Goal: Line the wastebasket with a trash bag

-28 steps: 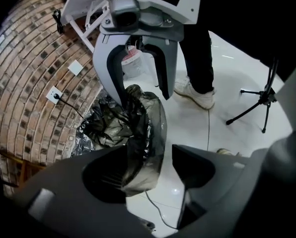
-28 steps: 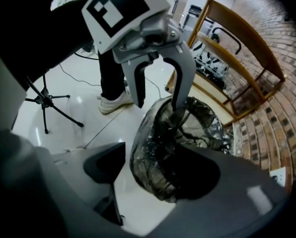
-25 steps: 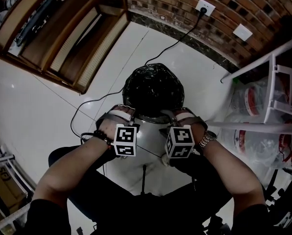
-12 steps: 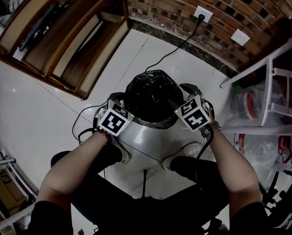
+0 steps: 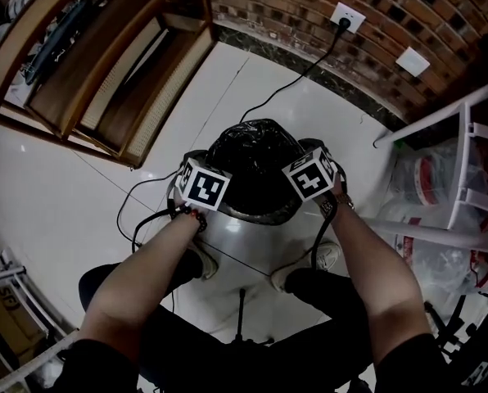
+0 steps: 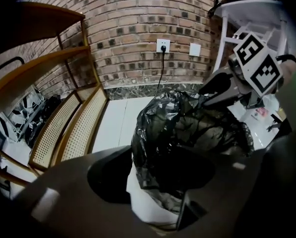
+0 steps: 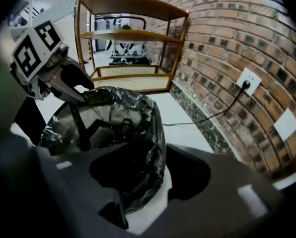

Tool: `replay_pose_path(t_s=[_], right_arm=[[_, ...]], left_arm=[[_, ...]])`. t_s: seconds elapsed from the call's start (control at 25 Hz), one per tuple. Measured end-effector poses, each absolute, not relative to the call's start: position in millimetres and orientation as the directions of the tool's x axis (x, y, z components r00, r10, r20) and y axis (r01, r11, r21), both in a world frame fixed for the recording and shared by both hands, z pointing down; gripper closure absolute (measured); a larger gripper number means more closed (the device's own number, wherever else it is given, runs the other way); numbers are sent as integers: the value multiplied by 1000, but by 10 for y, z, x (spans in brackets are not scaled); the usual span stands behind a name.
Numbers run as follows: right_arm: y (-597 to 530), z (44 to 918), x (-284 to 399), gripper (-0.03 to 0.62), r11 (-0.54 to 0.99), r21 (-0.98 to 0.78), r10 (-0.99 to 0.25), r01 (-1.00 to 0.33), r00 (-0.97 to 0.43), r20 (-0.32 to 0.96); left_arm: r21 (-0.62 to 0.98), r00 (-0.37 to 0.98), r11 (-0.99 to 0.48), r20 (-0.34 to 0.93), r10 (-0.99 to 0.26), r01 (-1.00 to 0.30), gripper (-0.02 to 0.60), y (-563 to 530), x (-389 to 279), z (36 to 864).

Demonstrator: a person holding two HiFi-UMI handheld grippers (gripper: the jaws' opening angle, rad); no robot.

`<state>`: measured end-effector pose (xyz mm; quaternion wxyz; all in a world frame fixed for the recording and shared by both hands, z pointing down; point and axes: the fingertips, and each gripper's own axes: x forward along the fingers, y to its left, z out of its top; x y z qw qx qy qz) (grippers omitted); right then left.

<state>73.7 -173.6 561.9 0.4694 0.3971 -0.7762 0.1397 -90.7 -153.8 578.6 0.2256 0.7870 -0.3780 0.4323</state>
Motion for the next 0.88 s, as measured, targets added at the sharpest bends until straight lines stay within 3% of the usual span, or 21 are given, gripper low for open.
replay_pose_path(t_s=[0.4, 0.68, 0.8, 0.88], right_arm=[[-1704, 5886, 772, 479, 616, 100, -453, -782, -248, 856], [-1694, 5918, 762, 504, 593, 73, -454, -802, -258, 853], [-1708, 5902, 771, 503, 582, 65, -466, -811, -267, 843], [-1717, 5879, 763, 457, 578, 59, -479, -814, -280, 832]], left_arm=[[33, 291, -579, 887, -358, -814, 396, -1515, -993, 5988], [120, 379, -591, 862, -336, -797, 416, -1470, -856, 6075], [72, 325, -570, 876, -357, -819, 407, -1483, -985, 6005], [57, 313, -562, 875, -370, -825, 318, -1494, -1034, 5951]])
